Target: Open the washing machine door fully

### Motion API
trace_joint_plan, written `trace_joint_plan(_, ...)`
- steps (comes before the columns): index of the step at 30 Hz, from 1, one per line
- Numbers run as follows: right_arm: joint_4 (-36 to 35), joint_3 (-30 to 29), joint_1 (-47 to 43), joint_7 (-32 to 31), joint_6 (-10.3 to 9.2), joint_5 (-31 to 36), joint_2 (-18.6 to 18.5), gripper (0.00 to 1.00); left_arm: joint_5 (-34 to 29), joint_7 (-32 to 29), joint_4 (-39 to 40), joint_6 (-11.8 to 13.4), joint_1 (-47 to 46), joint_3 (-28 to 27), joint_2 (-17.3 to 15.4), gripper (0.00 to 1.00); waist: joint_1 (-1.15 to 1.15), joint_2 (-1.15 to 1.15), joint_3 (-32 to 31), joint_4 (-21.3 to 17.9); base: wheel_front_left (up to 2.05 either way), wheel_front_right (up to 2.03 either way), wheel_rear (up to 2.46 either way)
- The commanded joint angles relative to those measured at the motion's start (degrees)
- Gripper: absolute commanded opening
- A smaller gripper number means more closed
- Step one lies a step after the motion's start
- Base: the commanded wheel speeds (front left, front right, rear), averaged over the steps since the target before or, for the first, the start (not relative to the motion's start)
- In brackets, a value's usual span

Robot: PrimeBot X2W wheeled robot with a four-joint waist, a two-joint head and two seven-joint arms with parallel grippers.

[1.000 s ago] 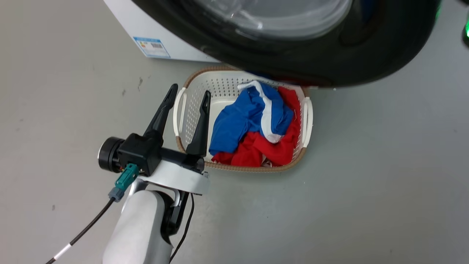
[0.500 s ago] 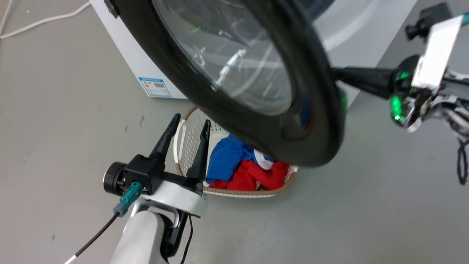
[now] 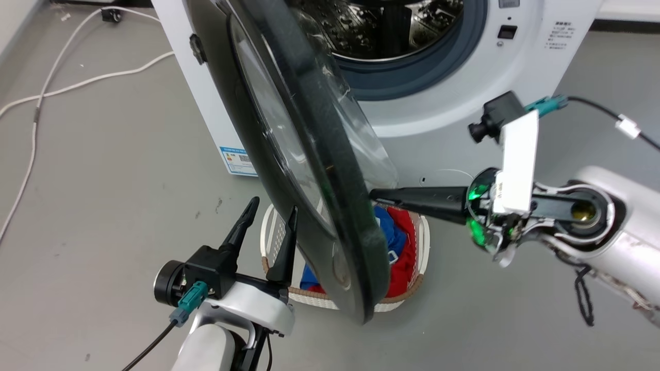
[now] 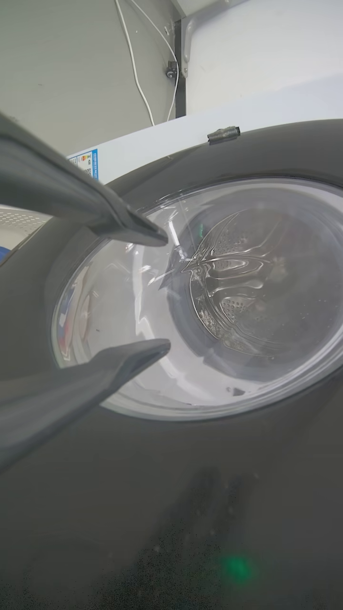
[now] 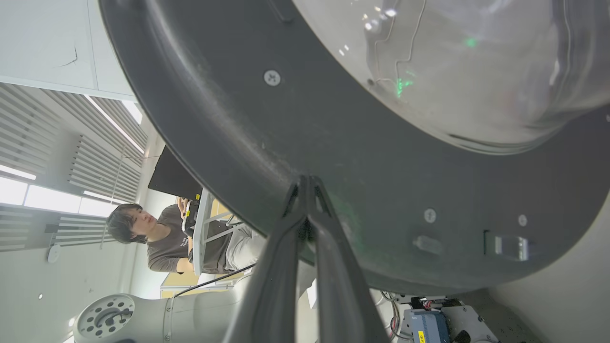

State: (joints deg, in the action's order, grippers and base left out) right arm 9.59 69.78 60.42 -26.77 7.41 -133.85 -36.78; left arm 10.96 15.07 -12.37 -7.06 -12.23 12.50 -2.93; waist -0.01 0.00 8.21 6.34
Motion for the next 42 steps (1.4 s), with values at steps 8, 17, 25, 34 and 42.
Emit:
trace_joint_plan(8, 1.8, -1.3, -4.8, 4.6, 0.14, 0.0, 2.8, 0.00, 0.4, 0.1, -0.6, -0.3, 1.6, 0.2, 0.1, 1.00, 0.01, 0.00, -3.1, 0.9, 0.00, 0.00, 0.00)
trace_joint_plan(17, 2.9, -13.7, -14.8, 18.6, 0.14, 1.6, 1.5, 0.00, 0.0, 0.1, -0.6, -0.4, 4.1, -1.2, 0.0, 1.00, 0.01, 0.00, -5.6, -1.4, 0.00, 0.00, 0.00)
trace_joint_plan(25, -2.0, -24.8, -30.5, 28.7, 0.14, 6.2, -2.3, 0.00, 0.4, 0.1, -0.3, -0.4, 6.8, -4.7, -0.7, 1.00, 0.01, 0.00, -8.1, -4.9, 0.00, 0.00, 0.00)
trace_joint_plan(34, -5.0, -30.7, -43.5, 38.9, 0.14, 12.8, -2.7, 1.00, -0.2, 0.1, 0.0, -0.5, 8.7, -7.7, -1.2, 1.00, 0.01, 0.00, -8.7, -7.6, 0.00, 0.00, 0.00)
trace_joint_plan(42, 3.5, -42.2, -50.1, 41.9, 0.14, 33.8, -0.7, 1.00, -0.2, 0.1, -0.4, -0.5, 9.4, -8.3, -1.5, 1.00, 0.01, 0.00, -9.6, -8.6, 0.00, 0.00, 0.00)
